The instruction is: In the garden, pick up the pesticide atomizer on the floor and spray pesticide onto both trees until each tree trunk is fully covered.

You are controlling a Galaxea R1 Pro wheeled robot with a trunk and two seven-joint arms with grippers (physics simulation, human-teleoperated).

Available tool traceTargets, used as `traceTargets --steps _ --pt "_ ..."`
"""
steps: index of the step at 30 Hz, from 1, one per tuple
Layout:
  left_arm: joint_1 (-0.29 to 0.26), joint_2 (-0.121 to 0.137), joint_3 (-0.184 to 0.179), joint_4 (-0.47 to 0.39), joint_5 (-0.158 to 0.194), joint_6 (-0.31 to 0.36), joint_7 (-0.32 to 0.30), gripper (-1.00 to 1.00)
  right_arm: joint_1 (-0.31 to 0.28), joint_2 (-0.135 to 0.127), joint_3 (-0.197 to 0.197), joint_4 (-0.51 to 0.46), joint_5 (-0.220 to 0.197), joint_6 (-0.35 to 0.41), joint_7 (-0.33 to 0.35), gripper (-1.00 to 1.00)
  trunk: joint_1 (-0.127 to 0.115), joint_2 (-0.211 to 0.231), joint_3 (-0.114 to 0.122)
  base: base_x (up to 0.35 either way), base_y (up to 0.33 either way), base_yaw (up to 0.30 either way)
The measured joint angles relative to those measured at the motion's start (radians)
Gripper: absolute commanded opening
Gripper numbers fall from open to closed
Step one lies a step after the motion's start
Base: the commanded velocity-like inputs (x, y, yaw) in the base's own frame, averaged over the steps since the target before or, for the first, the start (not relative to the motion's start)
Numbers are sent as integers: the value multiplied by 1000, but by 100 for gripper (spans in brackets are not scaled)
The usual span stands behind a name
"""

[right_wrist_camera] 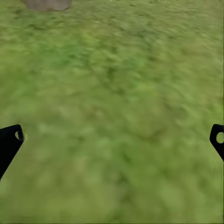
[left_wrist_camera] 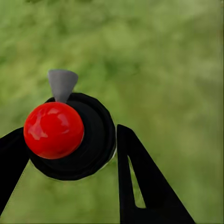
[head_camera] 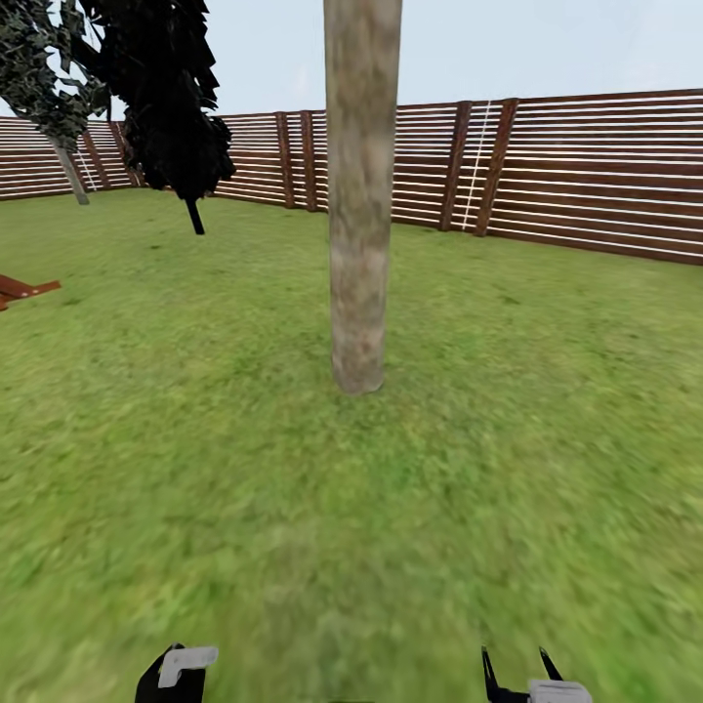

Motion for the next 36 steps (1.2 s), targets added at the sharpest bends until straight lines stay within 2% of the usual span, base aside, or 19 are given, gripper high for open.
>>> traceTargets --steps 25,36 --pt "0 0 0 0 0 0 0 -100 0 0 0 0 0 1 0 100 0 0 0 341 0 -1" --pt "0 0 -1 0 0 0 0 -100 0 0 0 0 0 1 0 100 0 0 0 341 0 -95"
